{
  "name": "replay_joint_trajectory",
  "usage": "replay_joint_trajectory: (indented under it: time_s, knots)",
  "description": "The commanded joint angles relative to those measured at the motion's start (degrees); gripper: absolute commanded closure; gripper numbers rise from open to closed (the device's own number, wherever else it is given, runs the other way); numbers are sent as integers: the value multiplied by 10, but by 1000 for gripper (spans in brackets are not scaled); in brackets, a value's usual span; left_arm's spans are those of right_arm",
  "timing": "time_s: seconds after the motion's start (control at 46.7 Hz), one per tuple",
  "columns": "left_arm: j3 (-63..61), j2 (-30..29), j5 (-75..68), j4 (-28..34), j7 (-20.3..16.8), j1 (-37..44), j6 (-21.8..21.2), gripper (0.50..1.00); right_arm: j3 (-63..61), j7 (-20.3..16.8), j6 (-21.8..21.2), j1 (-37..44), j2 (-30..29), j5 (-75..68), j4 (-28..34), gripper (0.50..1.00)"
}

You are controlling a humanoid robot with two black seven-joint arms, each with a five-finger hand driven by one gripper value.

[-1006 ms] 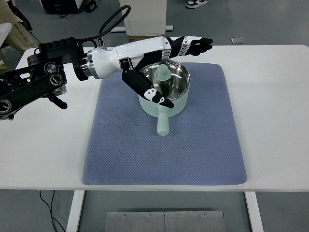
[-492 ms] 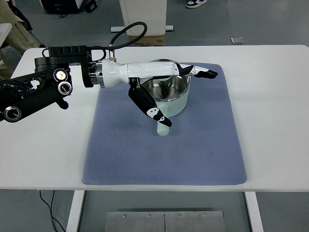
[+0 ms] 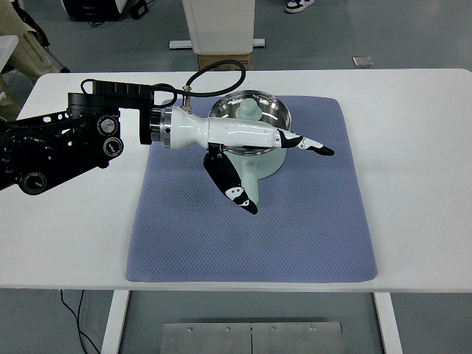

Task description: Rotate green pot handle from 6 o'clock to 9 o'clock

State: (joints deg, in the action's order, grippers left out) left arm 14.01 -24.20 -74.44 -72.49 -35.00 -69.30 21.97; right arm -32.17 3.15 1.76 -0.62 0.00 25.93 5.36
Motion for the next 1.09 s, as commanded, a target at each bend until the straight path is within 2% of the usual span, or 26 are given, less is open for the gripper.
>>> replay_joint_trajectory:
  time_s: [0.0, 0.513, 1.07]
  knots:
    - [-11, 3, -12, 3, 0, -2, 0, 500, 0, 0, 0, 0, 0, 0, 0, 500]
    - [-23, 36, -102, 48, 0, -21, 0, 500, 0, 0, 0, 0, 0, 0, 0, 500]
    - [-56, 66, -207, 56, 0, -49, 1, 500, 1, 0, 0, 0, 0, 0, 0, 500]
